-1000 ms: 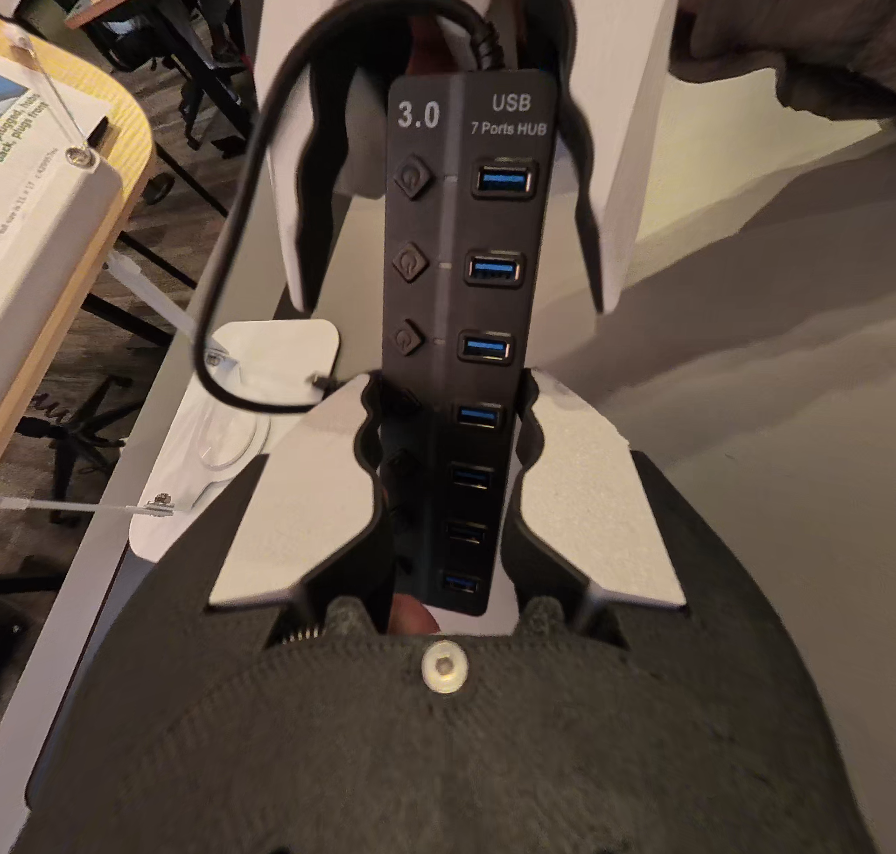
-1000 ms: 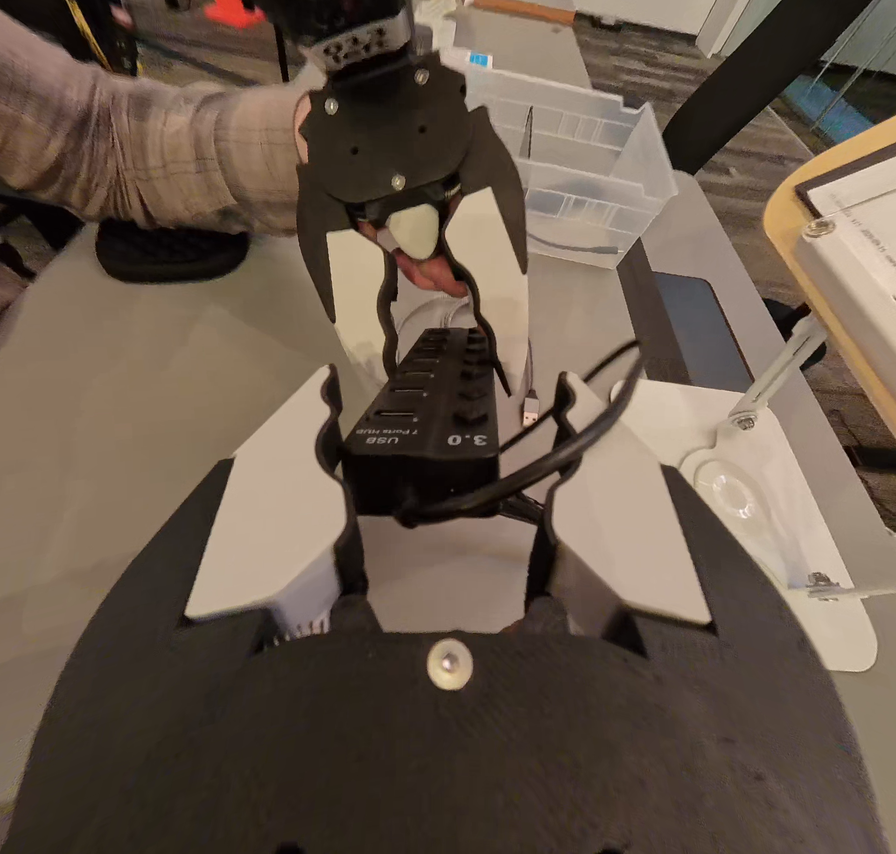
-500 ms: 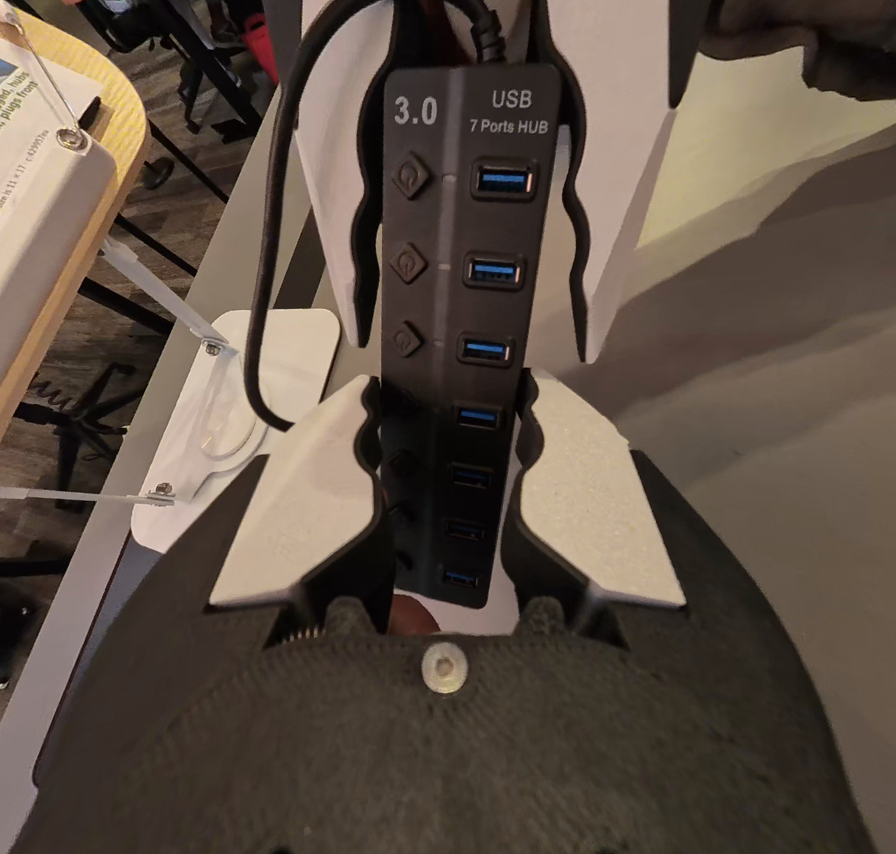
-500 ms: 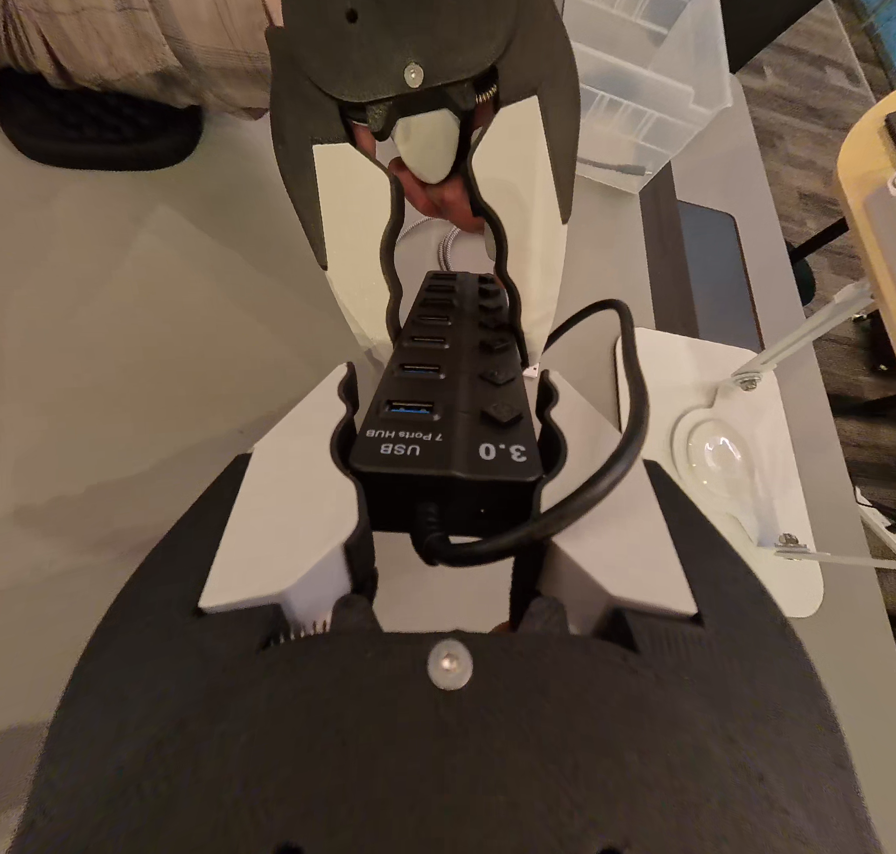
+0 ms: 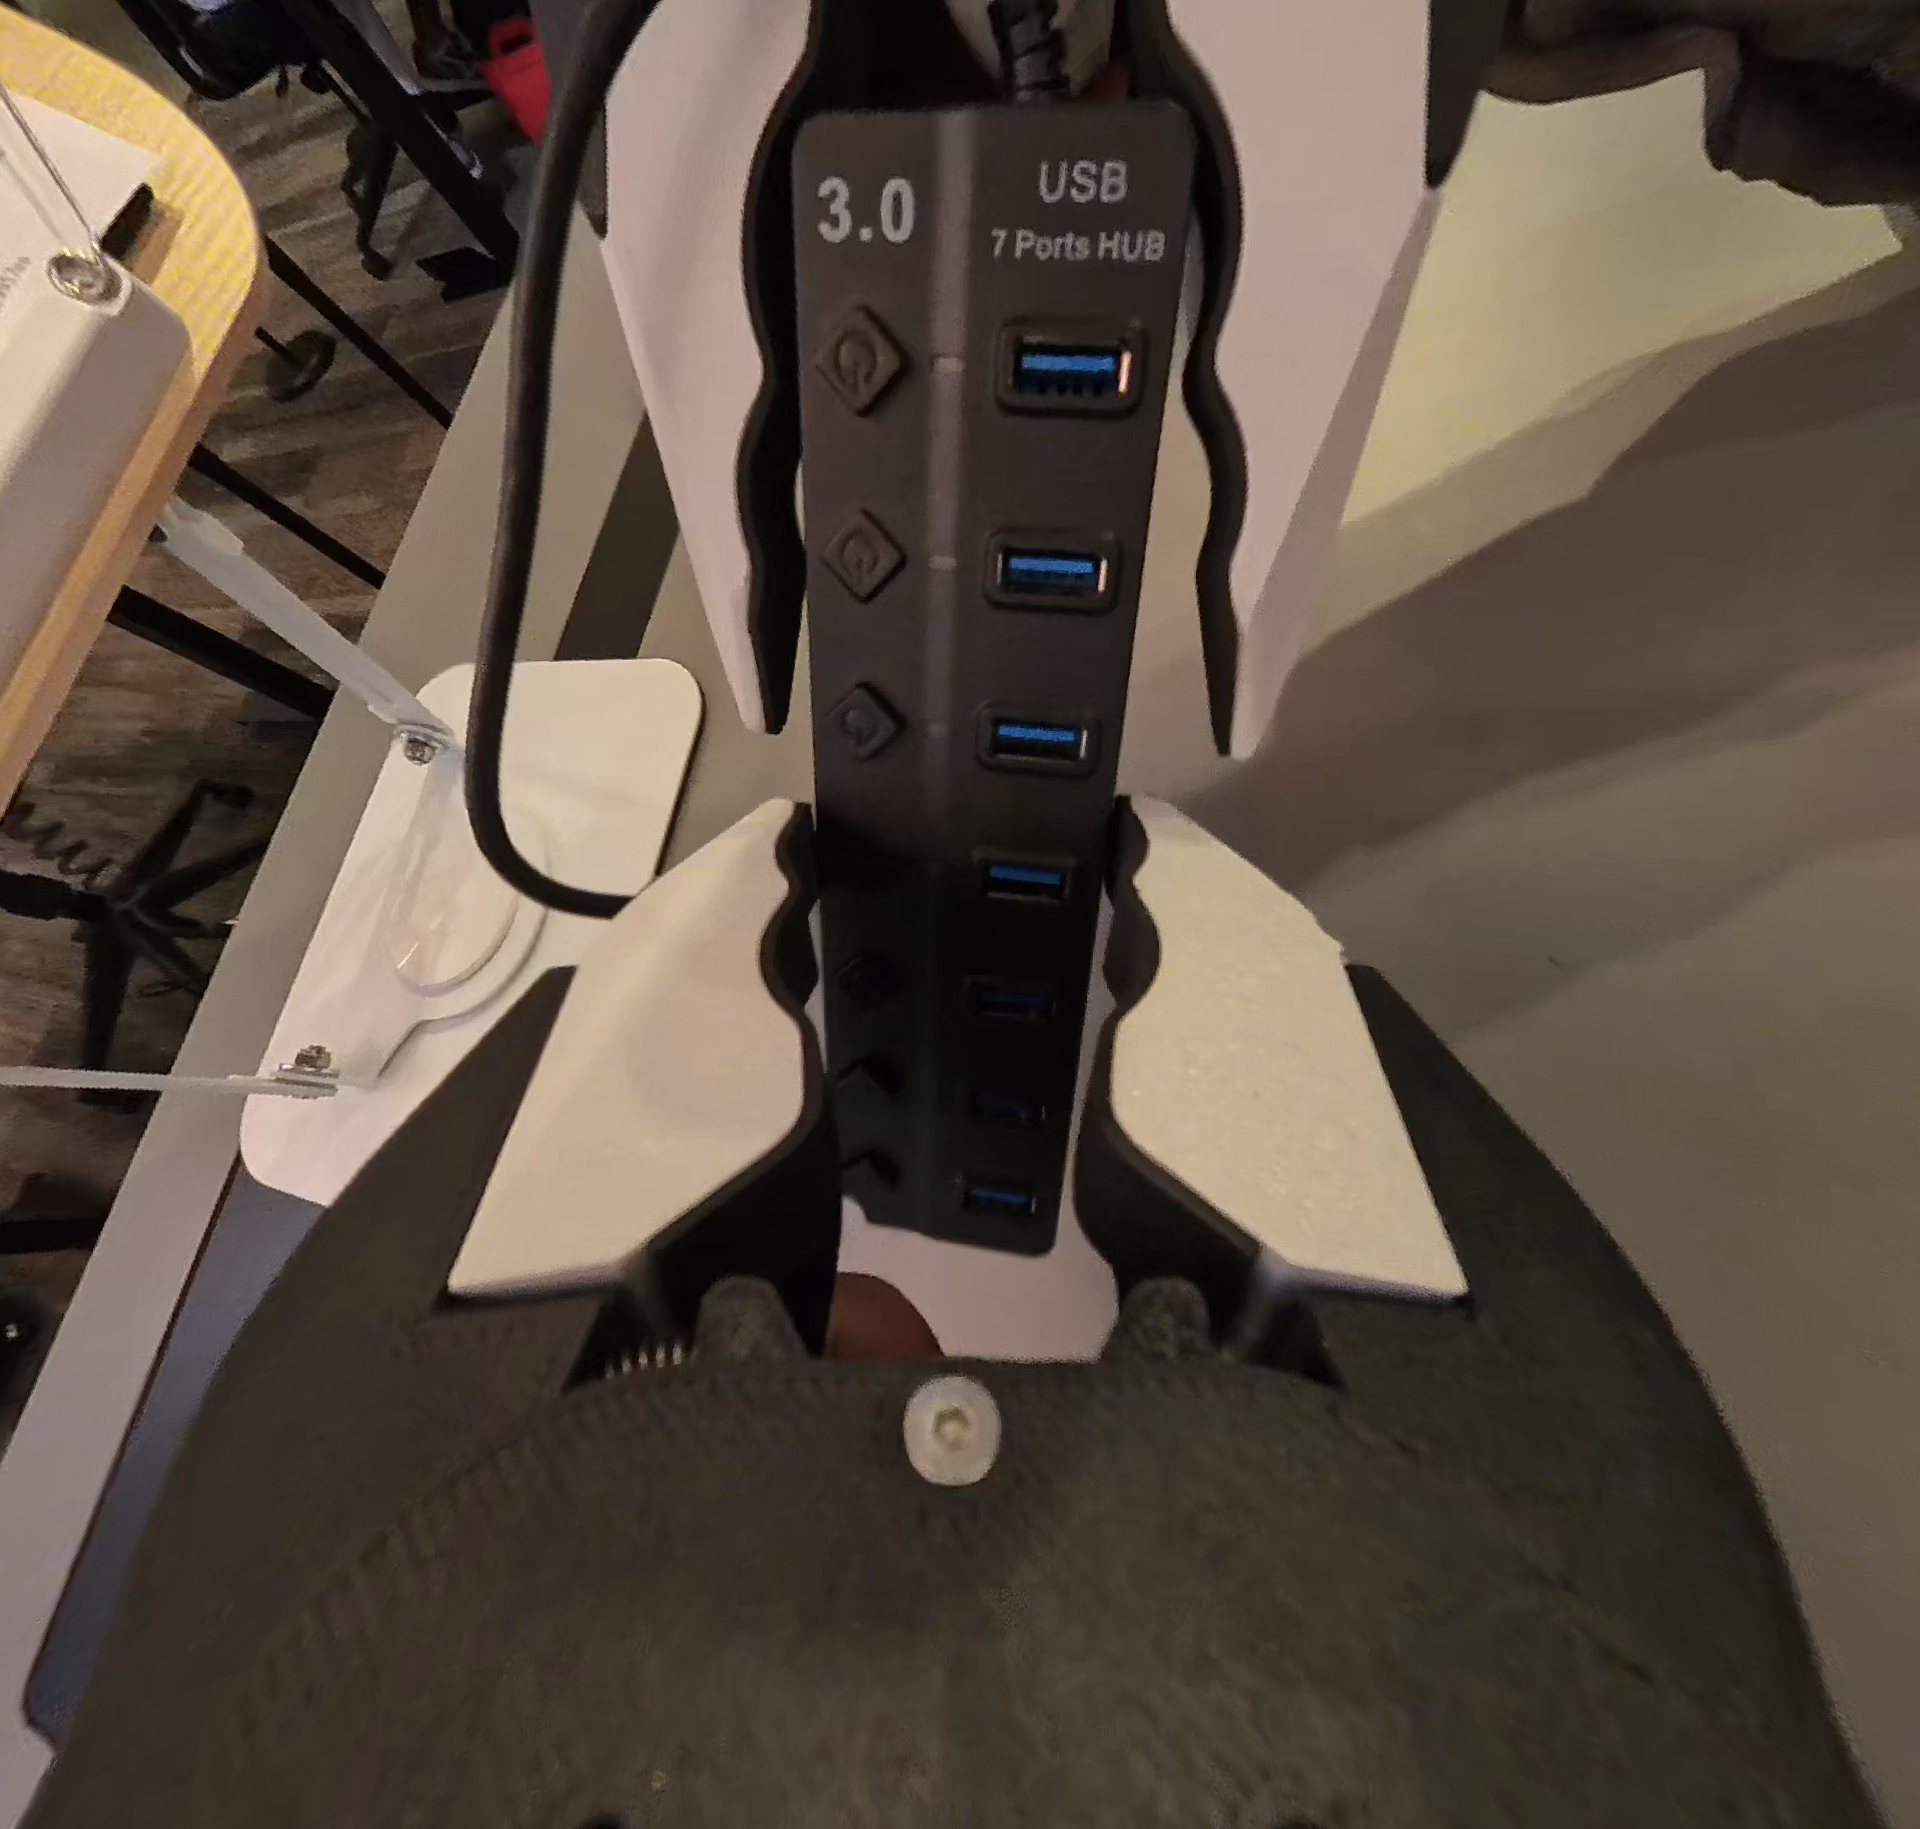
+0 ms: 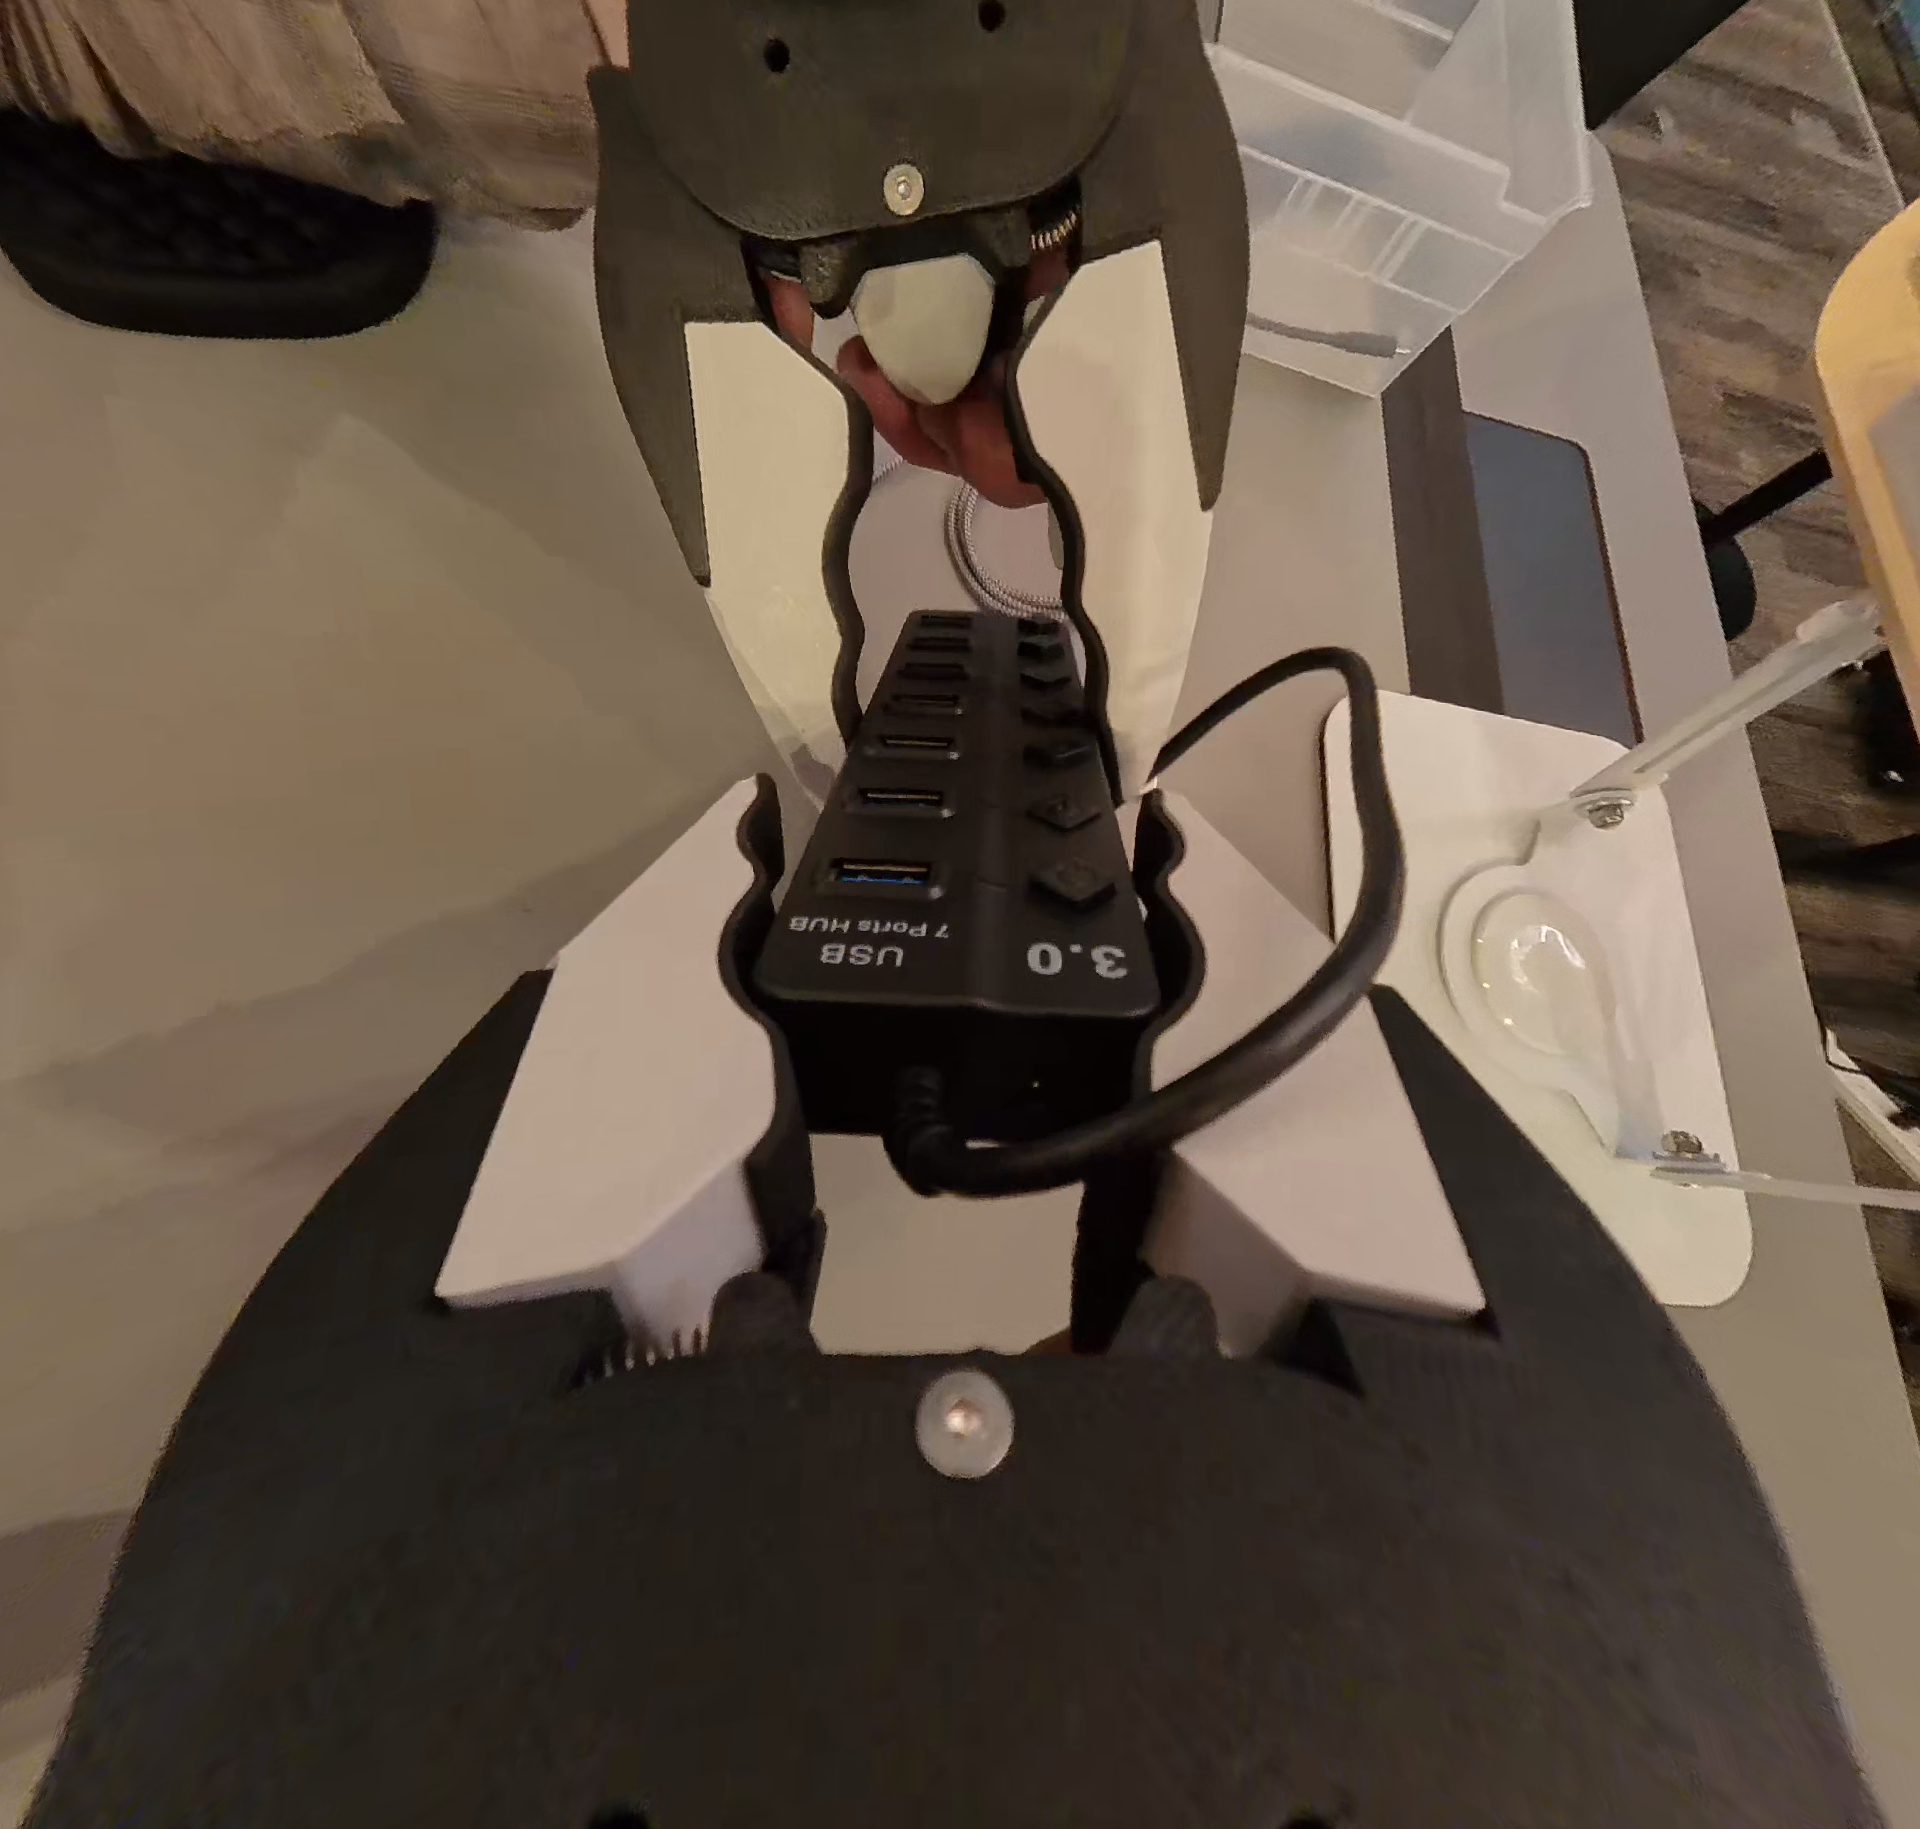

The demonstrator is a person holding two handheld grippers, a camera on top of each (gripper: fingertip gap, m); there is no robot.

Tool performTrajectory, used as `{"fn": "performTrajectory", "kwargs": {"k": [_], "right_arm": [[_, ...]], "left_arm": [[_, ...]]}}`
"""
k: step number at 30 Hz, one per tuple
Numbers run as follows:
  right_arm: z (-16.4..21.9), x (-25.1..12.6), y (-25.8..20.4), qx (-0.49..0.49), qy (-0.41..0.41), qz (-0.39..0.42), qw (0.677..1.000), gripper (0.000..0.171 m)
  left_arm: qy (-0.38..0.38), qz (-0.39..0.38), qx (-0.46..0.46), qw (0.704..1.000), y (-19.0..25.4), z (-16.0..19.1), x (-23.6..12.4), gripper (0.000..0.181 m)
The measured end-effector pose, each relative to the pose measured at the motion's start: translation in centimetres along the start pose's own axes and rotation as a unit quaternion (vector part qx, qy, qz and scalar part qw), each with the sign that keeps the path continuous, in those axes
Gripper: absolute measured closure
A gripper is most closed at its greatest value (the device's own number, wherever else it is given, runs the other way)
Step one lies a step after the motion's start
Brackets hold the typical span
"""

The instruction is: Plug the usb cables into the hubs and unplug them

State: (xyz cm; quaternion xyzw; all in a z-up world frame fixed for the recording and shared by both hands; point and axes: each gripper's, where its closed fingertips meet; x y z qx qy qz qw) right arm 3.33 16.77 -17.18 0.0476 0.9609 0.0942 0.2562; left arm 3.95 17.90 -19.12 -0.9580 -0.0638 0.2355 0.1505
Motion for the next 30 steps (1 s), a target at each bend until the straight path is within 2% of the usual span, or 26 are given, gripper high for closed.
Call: {"fn": "performTrajectory", "kwargs": {"k": [4, 7, 10, 12, 16, 21, 22, 26, 30], "right_arm": [[0.2, -0.5, 0.4, 0.006, 0.003, 0.007, 1.000, 0.106], [0.2, -1.0, 0.5, 0.021, 0.020, 0.002, 1.000, 0.110], [0.5, -1.7, 0.6, 0.032, 0.022, -0.001, 0.999, 0.113], [0.6, -2.0, 0.5, 0.040, 0.025, -0.007, 0.999, 0.114], [1.0, -2.5, 0.2, 0.048, 0.017, -0.014, 0.999, 0.113], [1.4, -2.9, 0.2, 0.055, 0.011, -0.011, 0.998, 0.111], [1.6, -2.9, 0.4, 0.054, 0.007, -0.004, 0.998, 0.109], [2.2, -2.9, 1.4, 0.050, 0.003, 0.024, 0.998, 0.083], [2.6, -3.2, 1.7, 0.048, -0.006, 0.031, 0.998, 0.083]], "left_arm": [[0.007, 0.002, 0.010, 1.000, -0.4, -0.7, -1.5, 0.116], [0.008, -0.028, 0.011, 0.999, -2.2, -0.8, -3.7, 0.117], [-0.026, -0.079, 0.014, 0.996, -4.9, 0.8, -6.1, 0.122], [-0.056, -0.087, 0.012, 0.995, -5.6, 2.3, -7.1, 0.121], [-0.051, -0.065, 0.008, 0.997, -4.7, 2.3, -5.9, 0.122], [-0.093, -0.034, 0.020, 0.995, -3.1, 4.1, -3.6, 0.118], [-0.099, -0.036, 0.019, 0.994, -3.3, 4.5, -3.6, 0.118], [-0.100, -0.041, 0.000, 0.994, -3.9, 5.5, -3.7, 0.118], [-0.101, -0.036, -0.004, 0.994, -3.8, 6.0, -3.6, 0.118]]}}
Point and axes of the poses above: each gripper's, where its closed fingertips meet, x out along the fingers, z out of its underside, y = z × x across the jaws, and after that the axes turned 10 degrees about y, right-handed
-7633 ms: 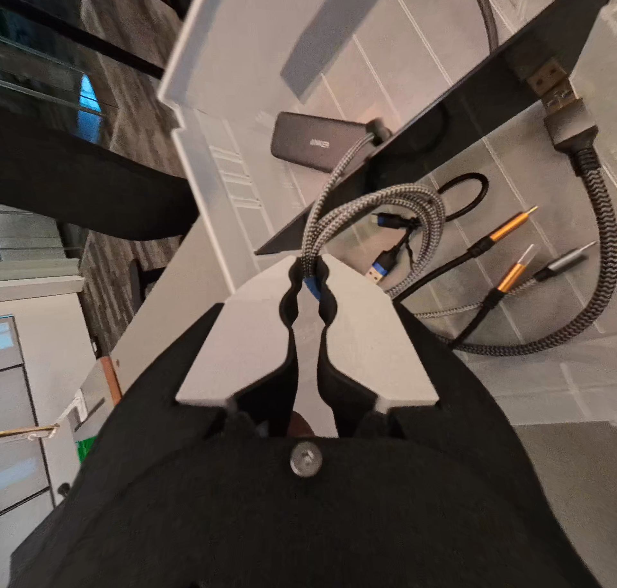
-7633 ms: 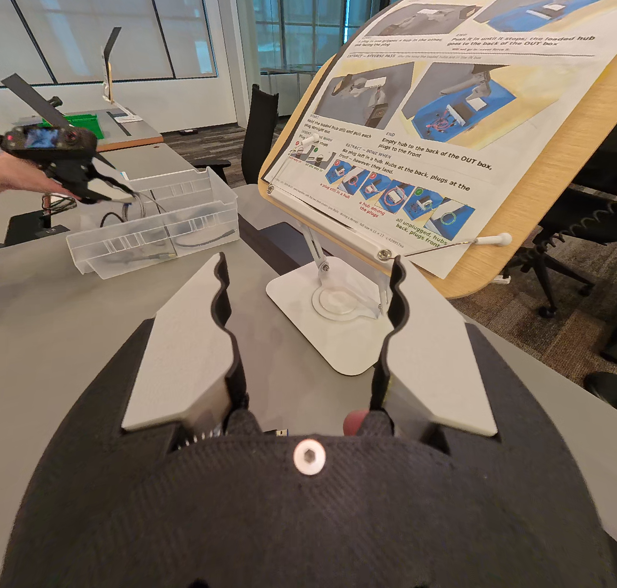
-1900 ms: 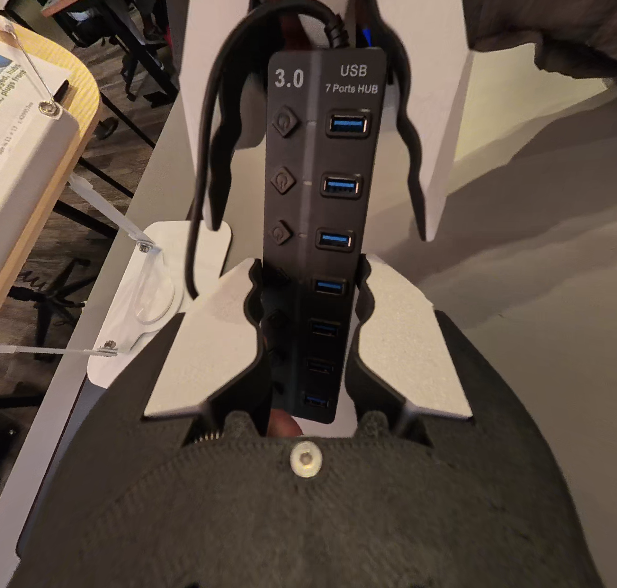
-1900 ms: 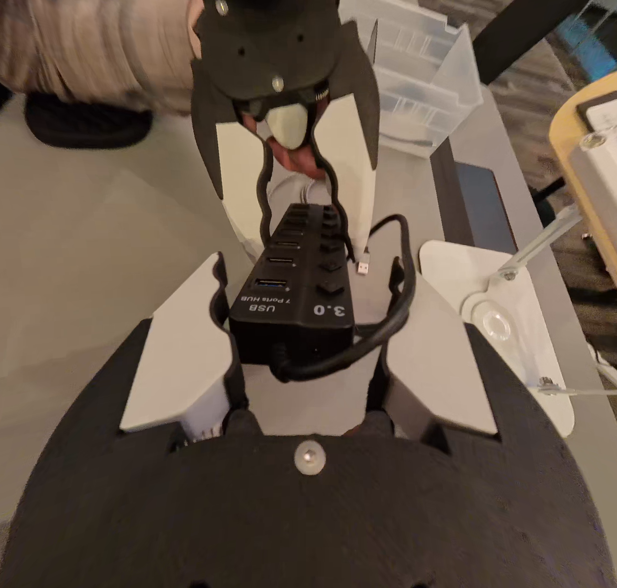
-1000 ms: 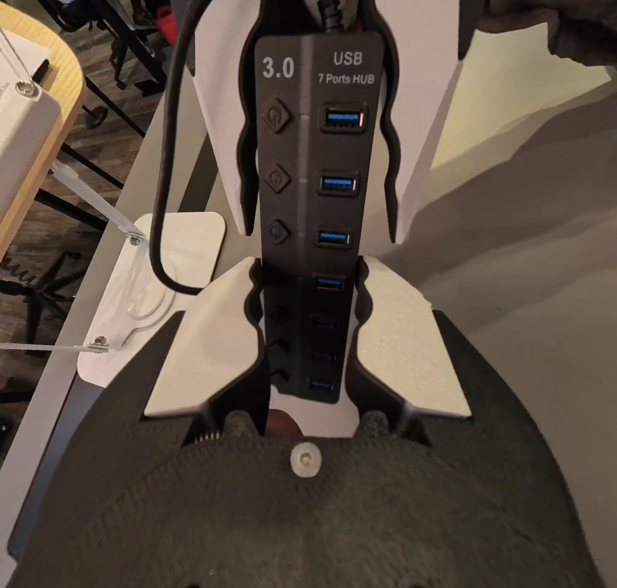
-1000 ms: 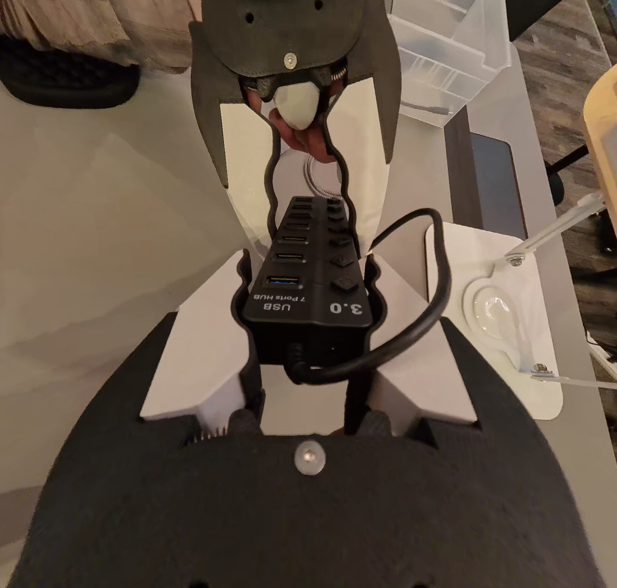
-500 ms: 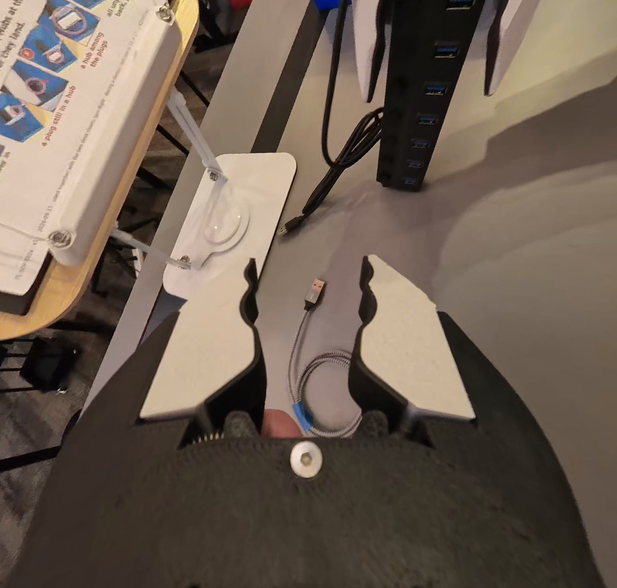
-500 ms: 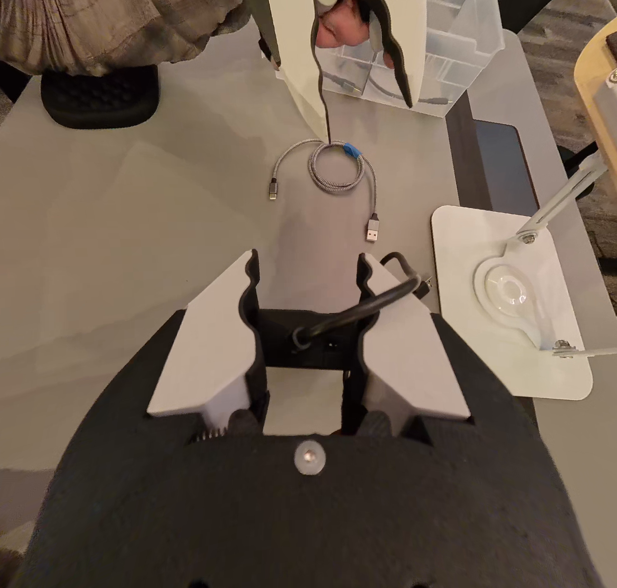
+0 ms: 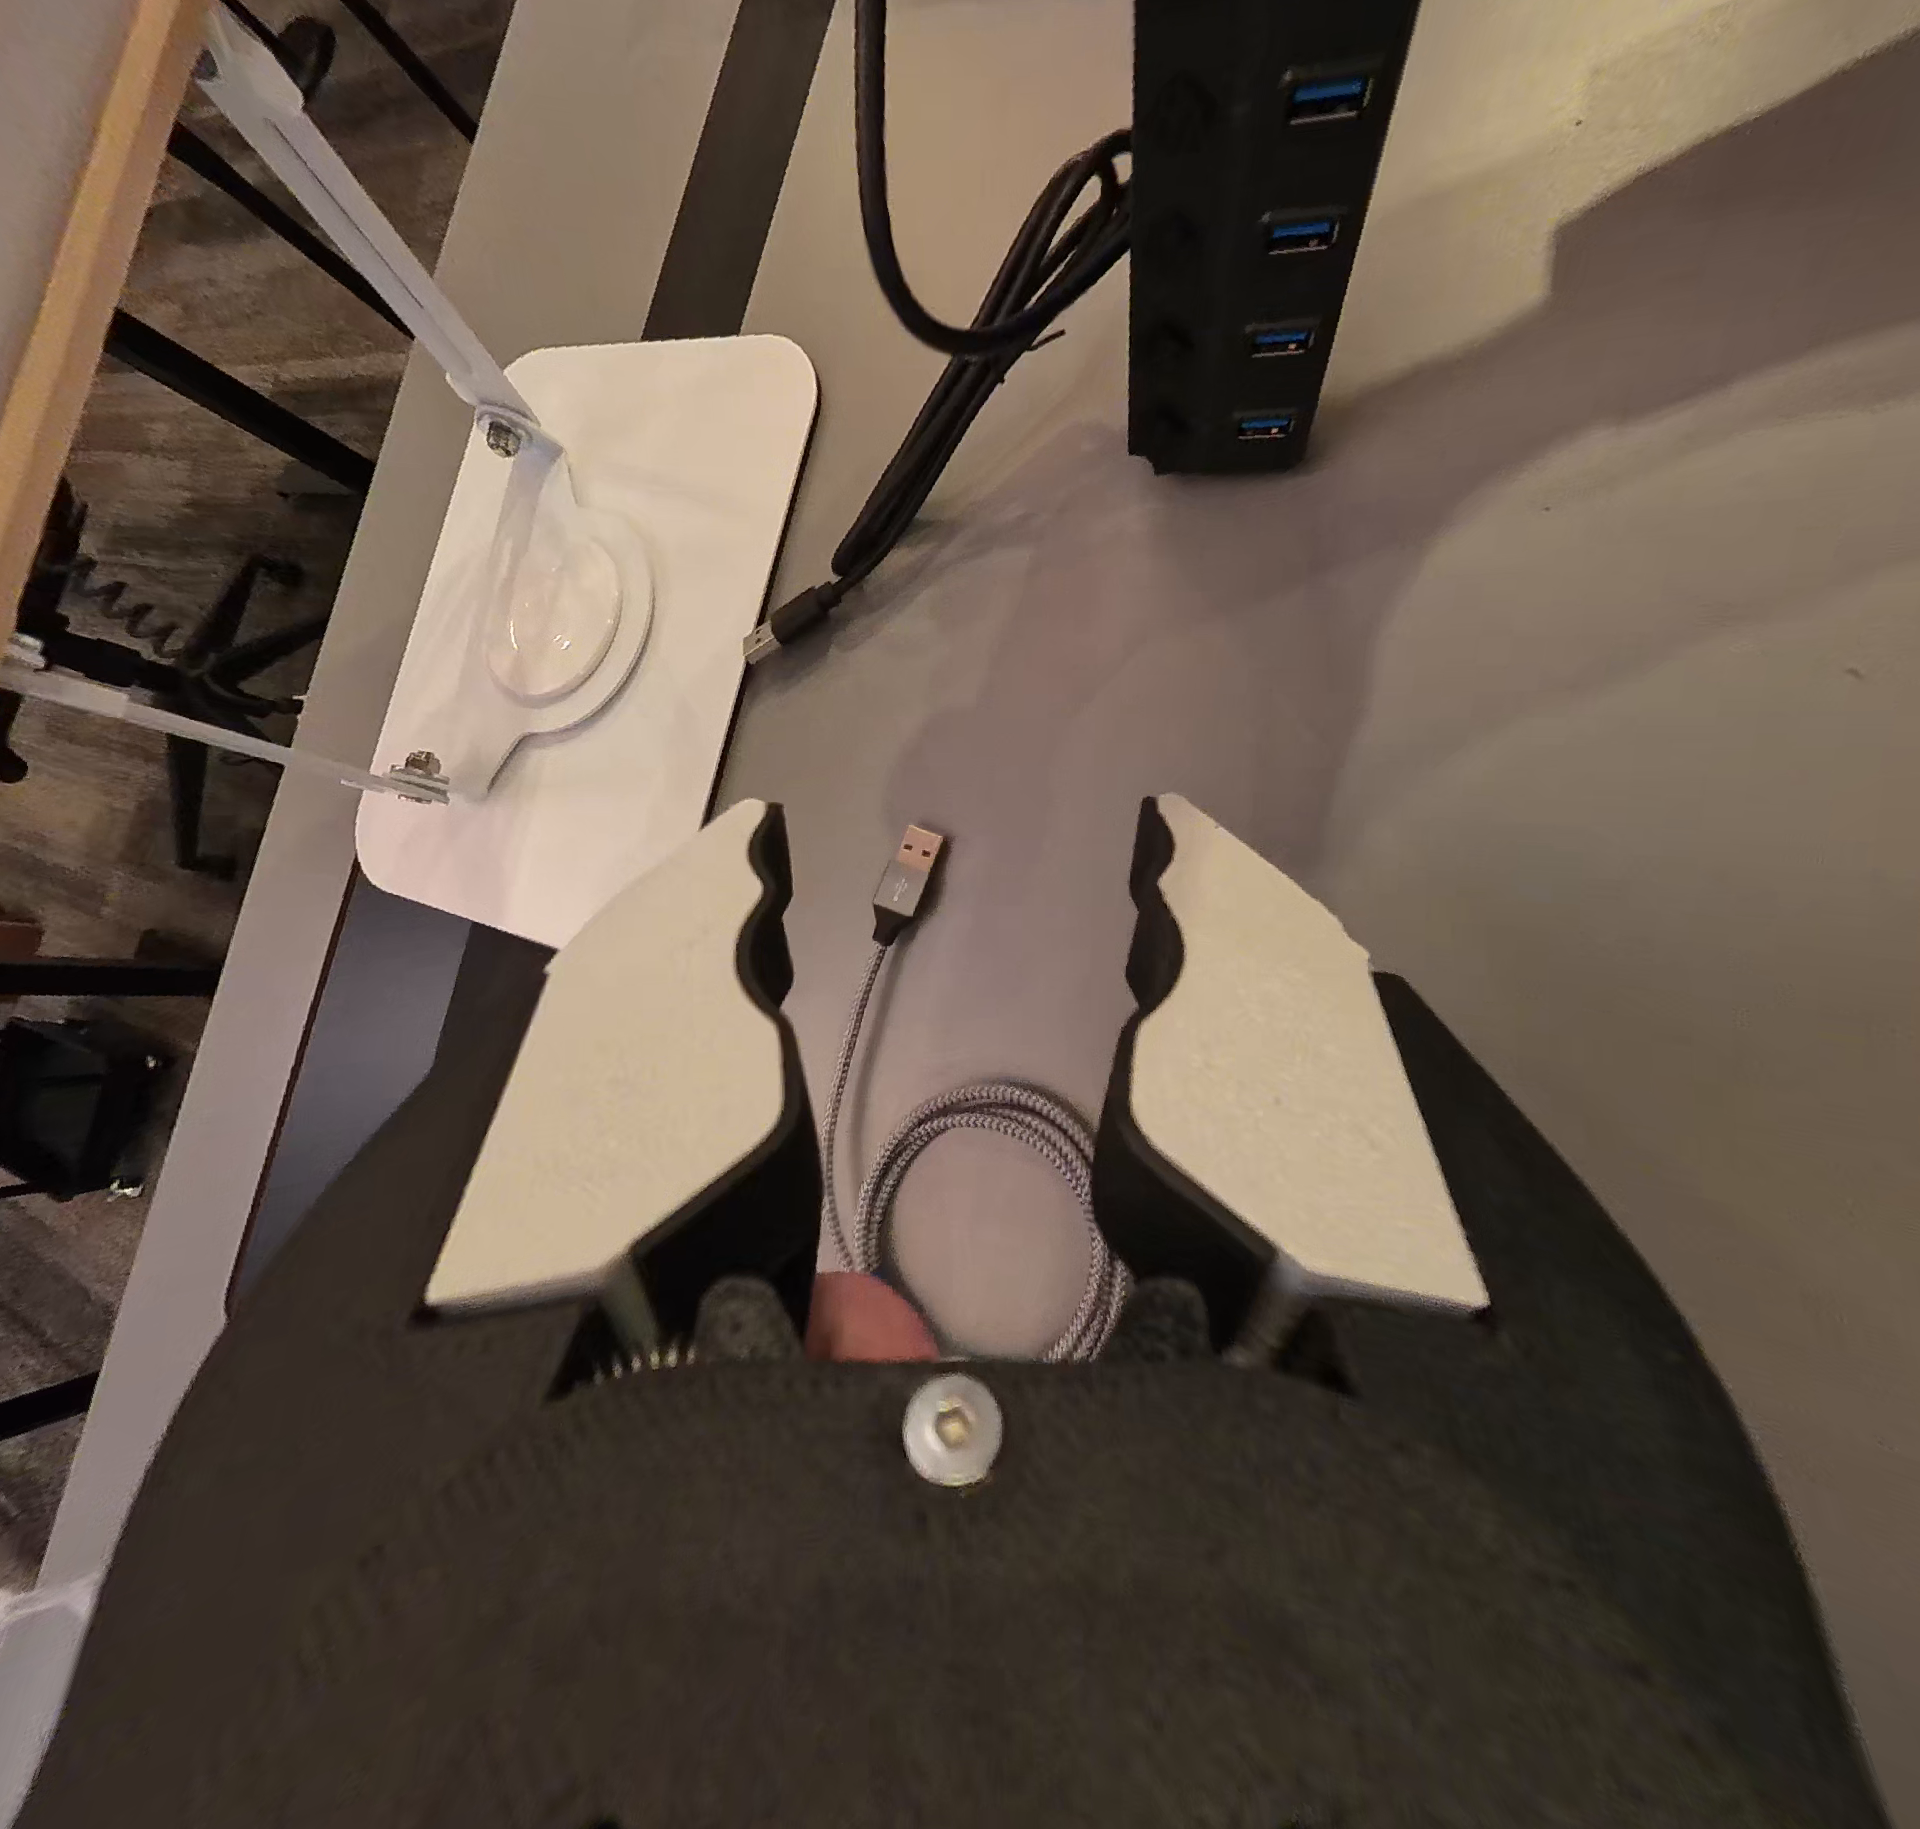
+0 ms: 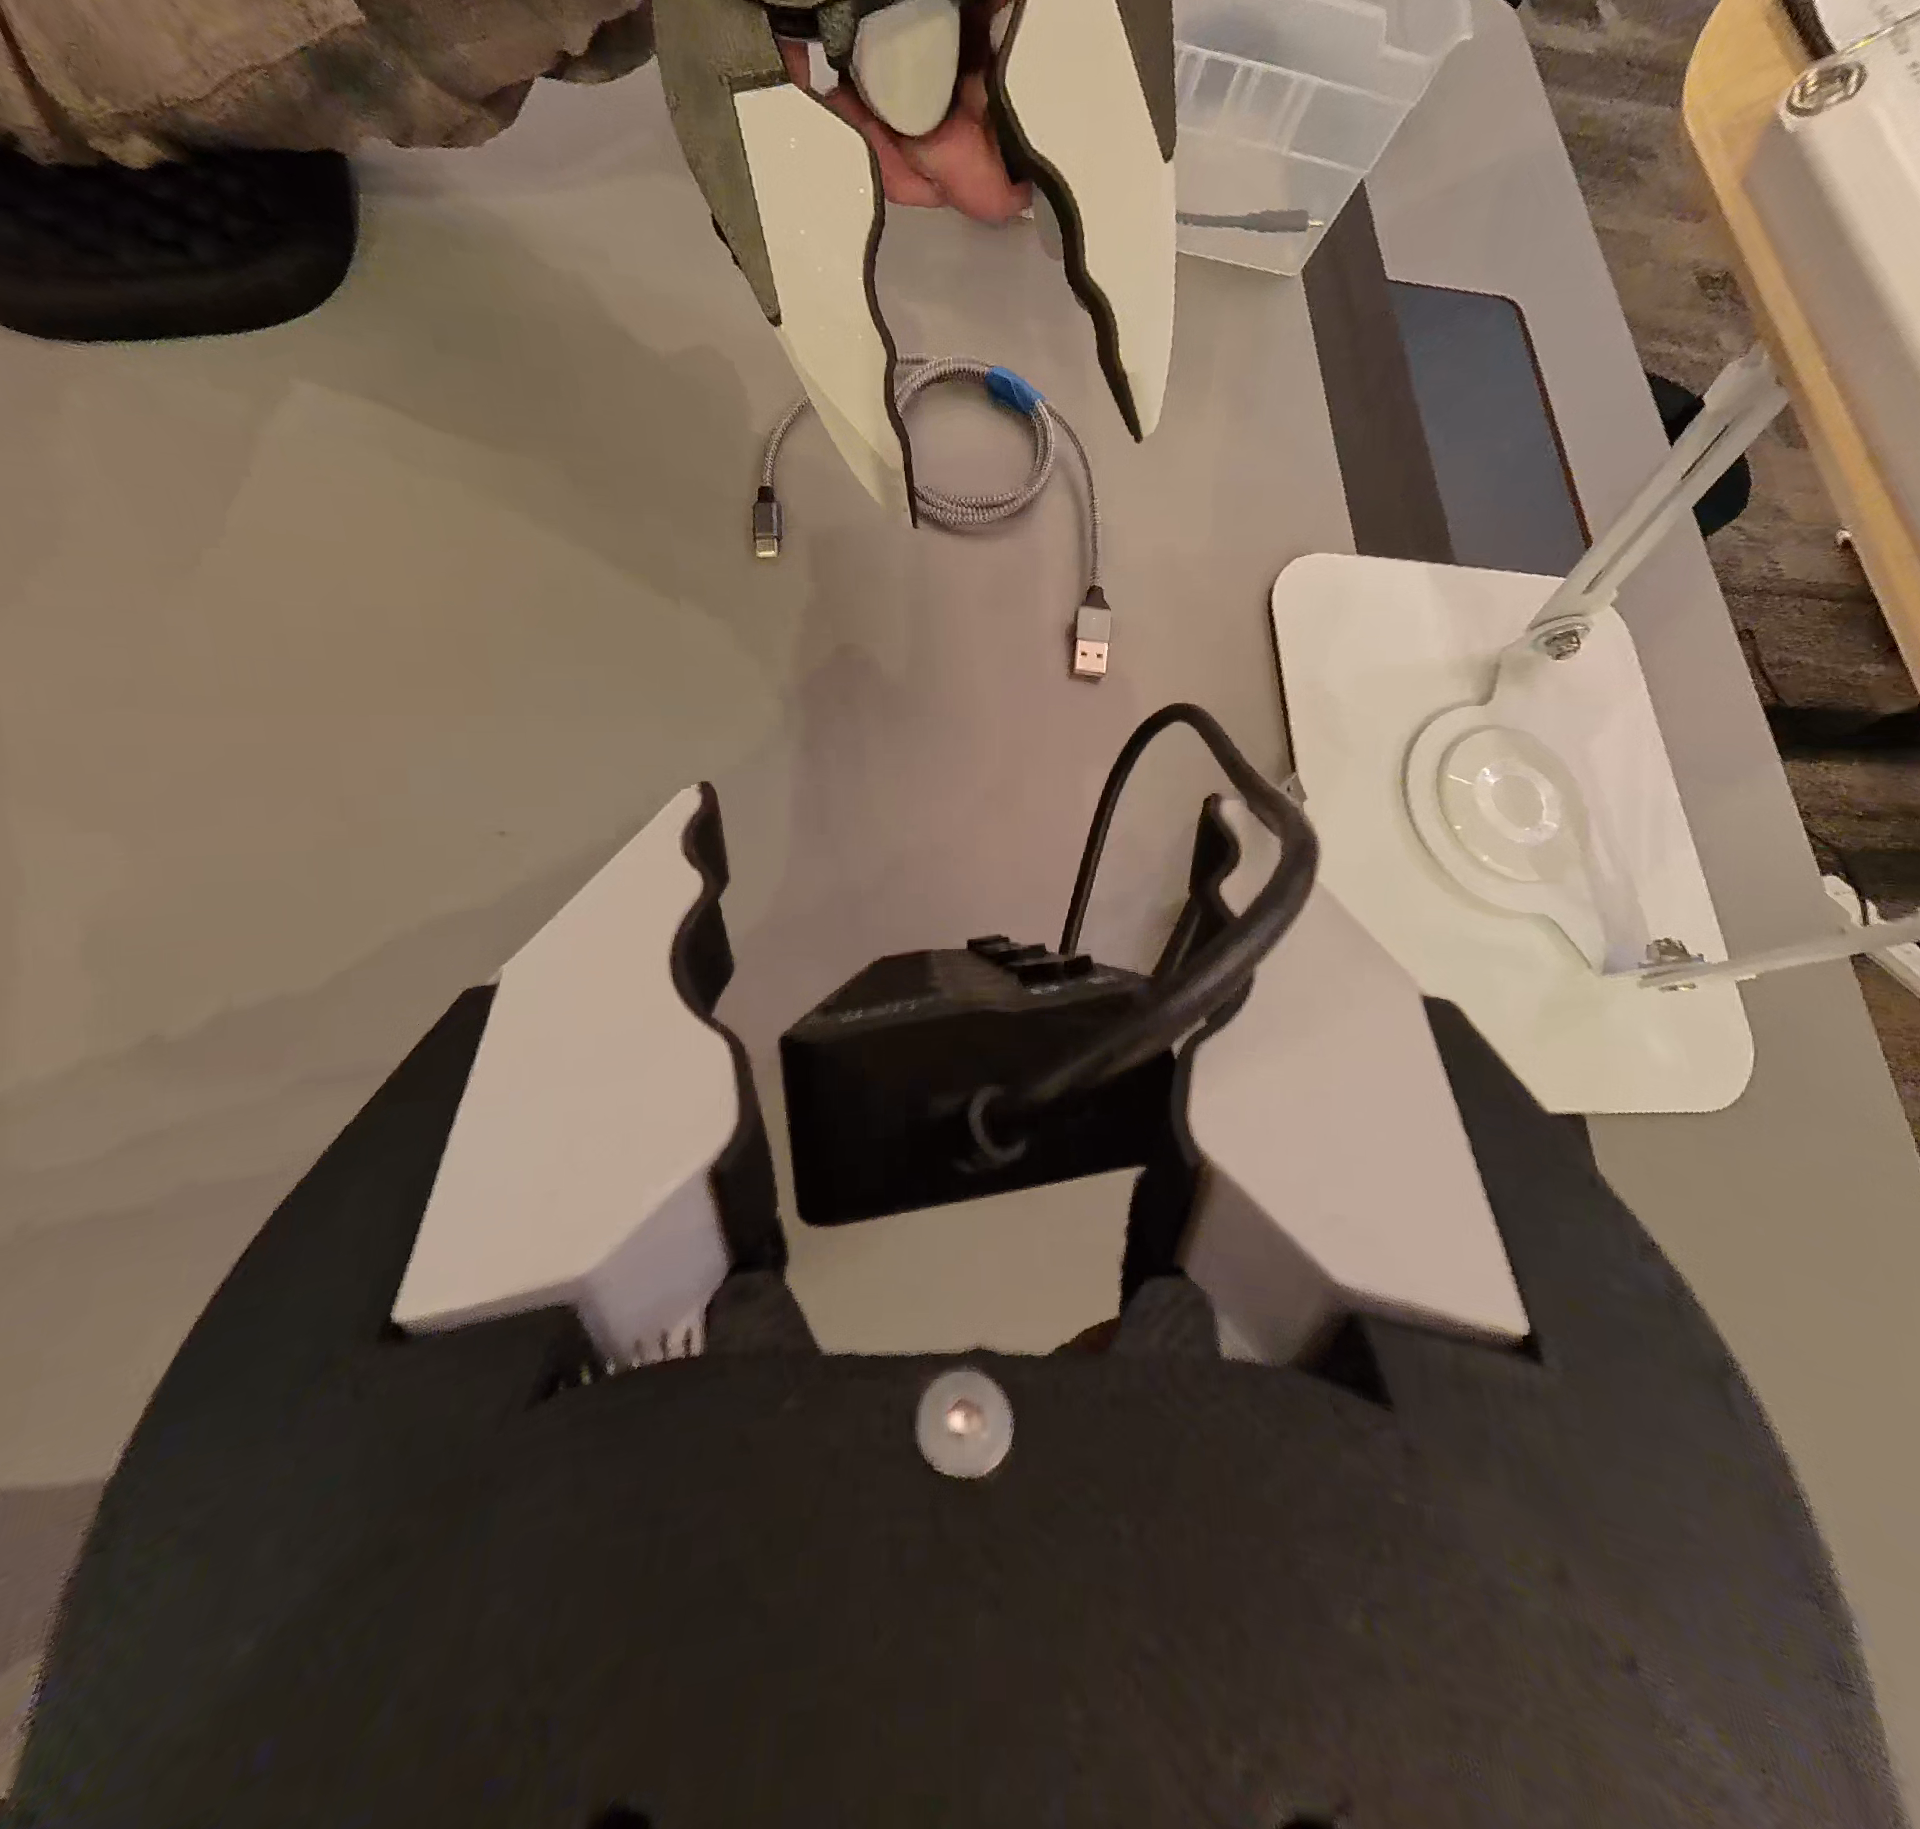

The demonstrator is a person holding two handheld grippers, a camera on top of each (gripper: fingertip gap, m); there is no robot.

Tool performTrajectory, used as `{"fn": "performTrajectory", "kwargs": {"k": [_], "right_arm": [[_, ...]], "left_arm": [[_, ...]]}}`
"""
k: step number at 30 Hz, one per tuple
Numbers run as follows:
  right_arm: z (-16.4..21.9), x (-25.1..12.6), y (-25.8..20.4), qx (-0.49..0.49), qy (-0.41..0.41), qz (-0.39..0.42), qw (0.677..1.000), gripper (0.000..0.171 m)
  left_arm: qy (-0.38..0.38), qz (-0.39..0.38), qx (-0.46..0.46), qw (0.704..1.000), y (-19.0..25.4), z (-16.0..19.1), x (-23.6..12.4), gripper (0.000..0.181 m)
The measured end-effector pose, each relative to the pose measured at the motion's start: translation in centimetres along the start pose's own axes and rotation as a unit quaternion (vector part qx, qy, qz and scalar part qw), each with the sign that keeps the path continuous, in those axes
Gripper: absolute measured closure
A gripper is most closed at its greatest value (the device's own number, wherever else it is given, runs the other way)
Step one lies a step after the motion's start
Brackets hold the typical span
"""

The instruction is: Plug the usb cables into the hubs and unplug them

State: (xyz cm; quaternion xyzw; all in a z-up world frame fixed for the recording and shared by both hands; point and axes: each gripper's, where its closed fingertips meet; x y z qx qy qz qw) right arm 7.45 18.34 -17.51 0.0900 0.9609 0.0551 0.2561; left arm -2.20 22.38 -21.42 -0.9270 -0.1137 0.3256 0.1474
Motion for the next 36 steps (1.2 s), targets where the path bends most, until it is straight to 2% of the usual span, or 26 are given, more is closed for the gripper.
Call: {"fn": "performTrajectory", "kwargs": {"k": [1, 7, 13, 16, 19, 22, 24, 26, 28, 30, 33, 36], "right_arm": [[0.1, -0.1, 0.0, -0.002, -0.004, 0.002, 1.000, 0.094], [-0.2, -0.1, -0.5, 0.007, -0.004, -0.012, 1.000, 0.102], [-1.1, 0.3, -1.0, 0.022, 0.018, -0.029, 0.999, 0.106], [-1.5, 0.5, -1.4, 0.024, 0.031, -0.039, 0.998, 0.108], [-2.2, 0.9, -1.9, 0.027, 0.045, -0.055, 0.997, 0.110], [-2.0, 0.8, -1.9, 0.025, 0.038, -0.053, 0.998, 0.112], [-1.7, 0.4, -1.5, 0.018, 0.025, -0.042, 0.999, 0.111], [-1.7, -0.2, -0.9, 0.017, 0.025, -0.022, 0.999, 0.100], [-2.3, -1.0, -0.4, 0.029, 0.051, -0.013, 0.998, 0.080], [-2.7, -1.5, 0.0, 0.038, 0.076, -0.007, 0.996, 0.072], [-4.1, -2.2, 0.8, 0.048, 0.129, 0.004, 0.990, 0.070], [-4.6, -3.0, 3.4, 0.058, 0.132, 0.080, 0.986, 0.064]], "left_arm": [[0.001, 0.003, -0.001, 1.000, 0.1, -0.1, 0.2, 0.118], [0.048, 0.028, 0.019, 0.998, 2.9, -2.9, 2.9, 0.111], [0.084, 0.035, 0.047, 0.995, 7.1, -5.8, 8.4, 0.089], [0.091, 0.022, 0.031, 0.995, 7.0, -6.4, 10.8, 0.091], [0.090, 0.005, 0.021, 0.996, 6.3, -6.4, 12.5, 0.105], [0.102, 0.001, 0.011, 0.995, 5.9, -6.5, 12.8, 0.122], [0.092, 0.007, 0.011, 0.996, 5.8, -6.2, 12.5, 0.123], [0.102, 0.016, -0.002, 0.995, 5.7, -6.5, 11.7, 0.125], [0.120, 0.026, -0.028, 0.992, 5.3, -7.0, 10.6, 0.126], [0.137, 0.029, -0.045, 0.989, 5.0, -7.6, 9.8, 0.126], [0.158, 0.025, -0.059, 0.985, 4.9, -8.2, 9.1, 0.126], [0.175, -0.015, -0.074, 0.982, 3.5, -8.8, 8.4, 0.126]]}}
Point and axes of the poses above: each gripper's, where its closed fingertips meet, x out along the fingers, z out of its underside, y = z × x across the jaws, and after that the axes turned 10 degrees about y, right-handed
